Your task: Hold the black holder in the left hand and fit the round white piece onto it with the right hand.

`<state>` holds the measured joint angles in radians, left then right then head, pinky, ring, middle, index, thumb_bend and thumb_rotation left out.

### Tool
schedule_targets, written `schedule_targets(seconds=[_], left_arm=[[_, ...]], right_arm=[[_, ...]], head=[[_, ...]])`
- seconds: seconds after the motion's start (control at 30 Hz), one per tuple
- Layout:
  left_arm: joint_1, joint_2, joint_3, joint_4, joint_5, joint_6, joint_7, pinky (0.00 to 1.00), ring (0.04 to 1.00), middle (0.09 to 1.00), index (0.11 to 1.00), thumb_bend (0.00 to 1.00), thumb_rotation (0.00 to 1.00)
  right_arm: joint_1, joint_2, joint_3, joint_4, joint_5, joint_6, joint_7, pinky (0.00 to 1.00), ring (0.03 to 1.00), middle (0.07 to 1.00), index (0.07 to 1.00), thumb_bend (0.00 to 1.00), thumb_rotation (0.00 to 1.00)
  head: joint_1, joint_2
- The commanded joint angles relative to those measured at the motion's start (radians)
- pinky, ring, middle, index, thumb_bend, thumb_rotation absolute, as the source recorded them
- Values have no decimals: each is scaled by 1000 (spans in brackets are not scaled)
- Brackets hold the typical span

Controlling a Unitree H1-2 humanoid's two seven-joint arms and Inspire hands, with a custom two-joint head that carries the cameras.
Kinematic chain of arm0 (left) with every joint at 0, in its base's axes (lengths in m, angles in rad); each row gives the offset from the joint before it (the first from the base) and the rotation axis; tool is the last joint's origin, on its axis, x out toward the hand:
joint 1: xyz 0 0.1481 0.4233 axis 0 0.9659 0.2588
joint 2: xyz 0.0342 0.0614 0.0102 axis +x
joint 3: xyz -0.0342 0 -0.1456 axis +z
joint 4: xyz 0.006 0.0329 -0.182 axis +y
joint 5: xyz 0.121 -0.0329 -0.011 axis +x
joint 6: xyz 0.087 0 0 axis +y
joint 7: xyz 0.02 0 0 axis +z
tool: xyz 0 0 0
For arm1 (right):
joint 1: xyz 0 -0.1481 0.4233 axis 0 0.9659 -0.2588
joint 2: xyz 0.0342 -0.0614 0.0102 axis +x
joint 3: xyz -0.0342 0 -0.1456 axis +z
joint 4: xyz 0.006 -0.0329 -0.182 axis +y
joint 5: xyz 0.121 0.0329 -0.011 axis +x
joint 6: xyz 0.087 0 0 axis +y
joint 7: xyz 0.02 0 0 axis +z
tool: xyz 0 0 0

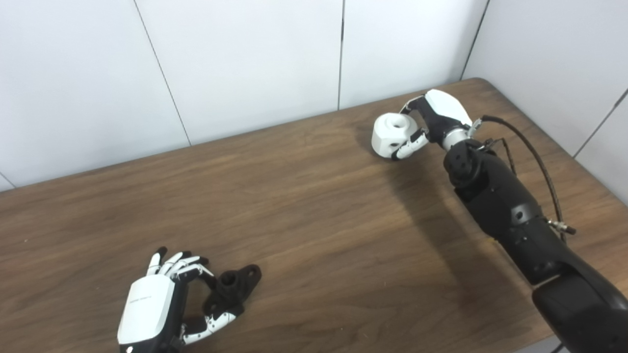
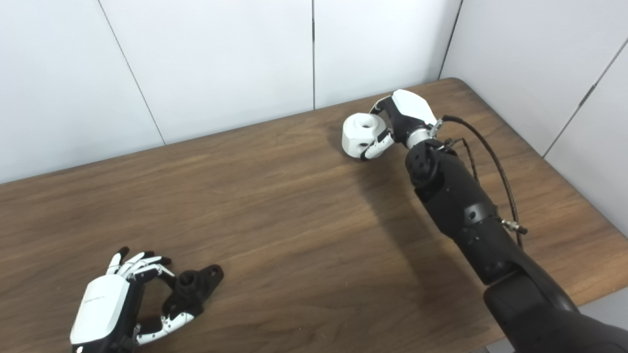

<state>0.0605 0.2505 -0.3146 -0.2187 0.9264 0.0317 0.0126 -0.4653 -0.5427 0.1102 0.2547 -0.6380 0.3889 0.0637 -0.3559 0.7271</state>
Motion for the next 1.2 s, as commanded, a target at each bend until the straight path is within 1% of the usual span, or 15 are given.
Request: schedule_targets(seconds=[0.0,0.13,0.23,0.43,0.53,0.63,0.73,0.83,0.9,1.0,1.17], left_arm=[[7,14,9,-7,30,21,-17,1000,862,754,484,523,48],[8,13,9,-7,29,20,-15,1000,863,752,484,523,48],[8,9,8,-8,31,23,-16,1000,862,751,484,523,48],[9,0,3,-7,39,29,-18,1000,865,753,484,523,48],[11,-7,0,-10,46,35,-21,1000,867,754,484,523,48],[12,-14,-4,-10,50,37,-20,1000,873,760,484,523,48],[13,-22,-11,-3,56,35,-10,1000,874,764,484,523,49],[12,-30,-20,3,68,43,-6,1000,879,769,484,523,49],[11,-37,-27,6,75,49,-3,1000,885,772,484,523,50],[11,-49,-36,9,91,54,3,1000,885,771,484,523,50],[11,-63,-48,11,112,61,4,1000,886,773,484,524,51]], right_arm=[[-31,-26,-14,-32,-5,-26,-34,1000,961,807,487,517,136],[-26,-27,-22,-64,4,-27,-28,1000,966,814,487,518,135],[-23,-36,-15,-117,1,-14,9,1000,964,819,487,519,136],[-19,-54,10,-264,-15,33,124,1000,962,833,486,519,141],[-18,-47,10,-348,-7,73,189,1000,975,842,486,520,142],[-18,-34,3,-408,-21,80,251,1000,987,844,486,522,139],[-17,-20,6,-464,-56,81,318,1000,984,839,485,523,139],[-12,-12,22,-515,-53,80,362,1000,981,831,484,524,139],[-6,0,36,-554,-55,80,398,1000,982,832,484,524,138],[2,10,53,-592,-58,78,431,1000,979,833,483,524,137],[13,40,101,-657,-64,76,493,1000,983,842,483,525,139]], head=[[3,0],[12,0],[25,1],[62,2],[90,3],[113,4],[151,8],[186,12],[225,15],[261,17],[296,20]])
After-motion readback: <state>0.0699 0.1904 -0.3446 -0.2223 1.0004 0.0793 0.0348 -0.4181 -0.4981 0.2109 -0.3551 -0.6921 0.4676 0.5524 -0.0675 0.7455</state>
